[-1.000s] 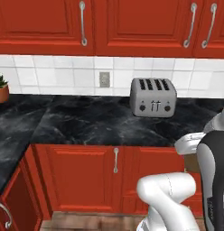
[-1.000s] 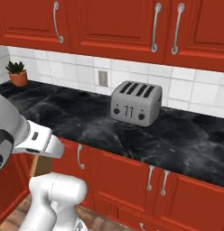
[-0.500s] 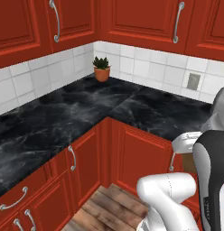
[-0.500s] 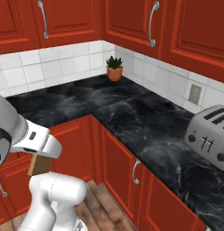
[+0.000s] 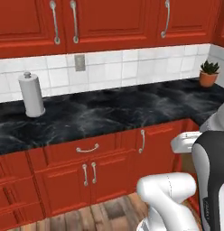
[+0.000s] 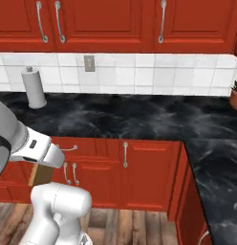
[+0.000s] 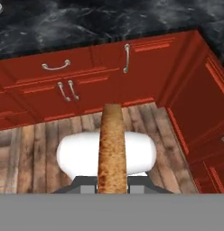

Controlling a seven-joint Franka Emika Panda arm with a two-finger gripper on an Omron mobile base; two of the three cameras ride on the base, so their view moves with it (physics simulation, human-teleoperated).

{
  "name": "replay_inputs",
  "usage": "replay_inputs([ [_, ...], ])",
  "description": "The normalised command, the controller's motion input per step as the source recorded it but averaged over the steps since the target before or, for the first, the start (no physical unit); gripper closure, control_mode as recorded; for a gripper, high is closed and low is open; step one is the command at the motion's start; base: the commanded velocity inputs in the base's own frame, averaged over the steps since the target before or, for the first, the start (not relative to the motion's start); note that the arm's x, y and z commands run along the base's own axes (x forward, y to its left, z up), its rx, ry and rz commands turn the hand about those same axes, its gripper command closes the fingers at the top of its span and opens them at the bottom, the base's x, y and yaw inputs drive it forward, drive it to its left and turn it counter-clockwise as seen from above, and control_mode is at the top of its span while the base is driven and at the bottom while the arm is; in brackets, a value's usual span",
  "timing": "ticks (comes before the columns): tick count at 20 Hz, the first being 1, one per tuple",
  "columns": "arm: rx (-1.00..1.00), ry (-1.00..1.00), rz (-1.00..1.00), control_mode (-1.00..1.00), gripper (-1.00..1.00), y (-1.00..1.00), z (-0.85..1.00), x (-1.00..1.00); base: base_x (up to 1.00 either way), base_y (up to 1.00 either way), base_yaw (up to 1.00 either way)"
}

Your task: Start the toaster. Once the lever pops up, take the bread to the plate on the dining counter.

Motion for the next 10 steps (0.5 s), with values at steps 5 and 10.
replay_inputs([
  [5, 0.0, 0.0, 0.0, 1.0, 1.0, 0.0, 0.0, 0.0, 0.01, 0.04, 0.93],
  [10, 0.0, 0.0, 0.0, 1.0, 1.0, 0.0, 0.0, 0.0, 0.04, 0.01, 0.78],
])
